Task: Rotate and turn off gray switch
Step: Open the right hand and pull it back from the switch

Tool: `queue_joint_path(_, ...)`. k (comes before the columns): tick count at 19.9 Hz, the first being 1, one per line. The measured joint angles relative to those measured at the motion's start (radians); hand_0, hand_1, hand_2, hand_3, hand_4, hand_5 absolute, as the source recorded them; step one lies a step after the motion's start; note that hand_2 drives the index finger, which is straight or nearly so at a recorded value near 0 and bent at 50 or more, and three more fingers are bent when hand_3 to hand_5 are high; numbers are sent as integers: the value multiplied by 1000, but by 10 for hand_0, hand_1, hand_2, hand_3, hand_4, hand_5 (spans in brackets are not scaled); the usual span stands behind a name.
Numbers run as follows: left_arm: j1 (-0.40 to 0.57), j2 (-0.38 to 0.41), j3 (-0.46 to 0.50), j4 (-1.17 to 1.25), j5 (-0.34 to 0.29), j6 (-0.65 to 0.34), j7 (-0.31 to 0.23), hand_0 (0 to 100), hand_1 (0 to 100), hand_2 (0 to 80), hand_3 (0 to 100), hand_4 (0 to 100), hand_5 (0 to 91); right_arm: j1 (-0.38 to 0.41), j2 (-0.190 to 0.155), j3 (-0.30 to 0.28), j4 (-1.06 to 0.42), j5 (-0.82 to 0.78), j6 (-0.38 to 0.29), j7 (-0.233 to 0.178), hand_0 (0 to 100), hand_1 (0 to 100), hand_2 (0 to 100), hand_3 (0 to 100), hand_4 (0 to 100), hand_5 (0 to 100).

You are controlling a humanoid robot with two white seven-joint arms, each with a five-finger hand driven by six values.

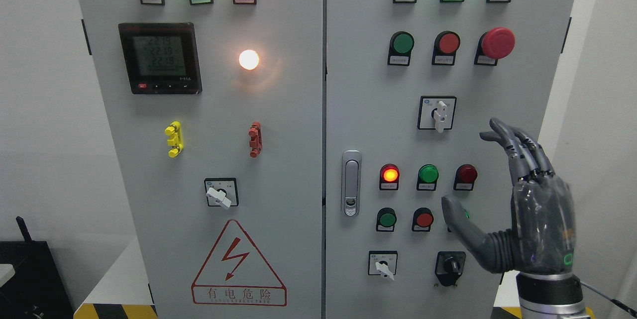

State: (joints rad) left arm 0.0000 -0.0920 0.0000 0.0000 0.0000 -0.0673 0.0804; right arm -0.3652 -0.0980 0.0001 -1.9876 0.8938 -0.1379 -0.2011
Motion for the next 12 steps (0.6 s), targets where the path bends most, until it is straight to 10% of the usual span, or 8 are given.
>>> queue_joint_path(12, 0, 0, 0, 0, 0, -5, 0, 120, 389, 0, 0, 0, 0, 25, -34, 0, -14, -2, 1, 1, 120, 195, 121, 123, 0, 0)
